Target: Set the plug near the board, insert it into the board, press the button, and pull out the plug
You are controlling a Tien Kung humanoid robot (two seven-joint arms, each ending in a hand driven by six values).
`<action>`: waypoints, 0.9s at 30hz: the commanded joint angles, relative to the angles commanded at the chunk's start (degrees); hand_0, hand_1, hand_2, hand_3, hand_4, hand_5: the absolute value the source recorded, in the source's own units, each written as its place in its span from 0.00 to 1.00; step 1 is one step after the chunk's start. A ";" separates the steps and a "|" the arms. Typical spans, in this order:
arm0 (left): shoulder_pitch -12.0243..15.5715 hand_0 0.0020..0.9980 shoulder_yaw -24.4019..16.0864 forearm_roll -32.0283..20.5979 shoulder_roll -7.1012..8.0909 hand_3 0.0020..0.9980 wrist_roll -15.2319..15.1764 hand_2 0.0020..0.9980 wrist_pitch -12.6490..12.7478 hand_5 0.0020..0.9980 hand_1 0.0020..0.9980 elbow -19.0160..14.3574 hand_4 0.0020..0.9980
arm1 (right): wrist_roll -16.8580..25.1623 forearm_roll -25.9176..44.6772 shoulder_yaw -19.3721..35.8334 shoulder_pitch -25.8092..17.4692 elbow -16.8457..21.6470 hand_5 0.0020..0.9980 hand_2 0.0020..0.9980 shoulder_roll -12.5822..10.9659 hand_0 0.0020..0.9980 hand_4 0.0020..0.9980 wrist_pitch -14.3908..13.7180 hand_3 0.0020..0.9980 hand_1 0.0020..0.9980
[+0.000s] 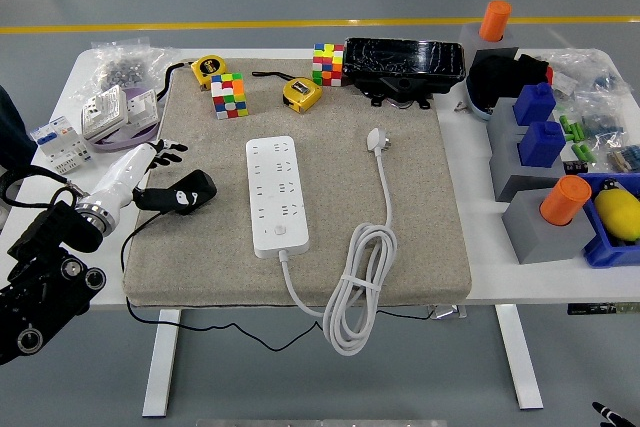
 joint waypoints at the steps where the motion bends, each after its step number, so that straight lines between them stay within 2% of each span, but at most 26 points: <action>1: -0.09 0.72 0.15 0.05 -0.03 0.75 0.04 0.71 -0.03 0.32 0.71 0.15 1.00 | -0.01 0.00 0.00 0.01 -0.01 0.53 0.66 0.00 0.66 0.93 0.00 0.59 0.67; 5: -0.70 0.72 1.28 0.11 -0.24 0.75 0.27 0.71 -0.18 0.32 0.71 1.13 1.00 | 0.01 0.01 0.00 0.09 0.06 0.53 0.66 0.02 0.66 0.93 0.00 0.59 0.67; 6: -0.81 0.70 1.56 0.13 -0.30 0.73 0.27 0.68 -0.18 0.28 0.67 1.33 1.00 | 0.01 0.02 0.01 0.11 0.07 0.53 0.66 0.02 0.66 0.93 0.00 0.59 0.67; 11: -1.26 0.70 2.68 -0.11 -0.62 0.73 -0.07 0.68 0.44 0.28 0.67 1.84 1.00 | 0.02 0.04 -0.13 0.10 0.06 0.53 0.66 -0.04 0.66 0.93 -0.01 0.59 0.67; 12: -1.33 0.60 2.78 -0.22 -0.67 0.58 -0.10 0.58 0.54 0.13 0.60 1.89 1.00 | 0.03 0.05 -0.17 0.10 0.06 0.53 0.66 -0.06 0.67 0.93 -0.01 0.59 0.67; 17: -1.88 0.60 3.33 -0.07 -1.00 0.58 0.70 0.58 0.87 0.13 0.60 2.55 1.00 | 0.01 0.09 -0.40 0.10 0.11 0.53 0.66 -0.18 0.67 0.93 -0.01 0.59 0.67; 18: -2.03 0.47 3.41 0.11 -1.07 0.55 1.04 0.51 0.94 0.09 0.49 2.74 0.97 | 0.01 0.10 -0.46 0.14 0.12 0.53 0.66 -0.21 0.67 0.93 -0.02 0.59 0.67; 23: -2.74 0.47 4.08 0.76 -1.22 0.55 1.69 0.51 2.54 0.09 0.49 3.42 0.97 | 0.01 0.14 -0.72 0.36 0.19 0.53 0.66 -0.33 0.67 0.93 -0.01 0.59 0.67; 24: -2.80 0.40 4.16 0.85 -1.22 0.55 1.66 0.50 2.83 0.00 0.41 3.45 0.88 | 0.01 0.13 -0.76 0.38 0.20 0.53 0.66 -0.35 0.67 0.93 -0.01 0.58 0.67; 27: -2.96 0.40 4.48 0.66 -1.19 0.55 1.55 0.50 3.44 0.00 0.41 3.41 0.88 | 0.00 0.17 -0.89 0.43 0.17 0.53 0.66 -0.50 0.67 0.93 -0.03 0.58 0.67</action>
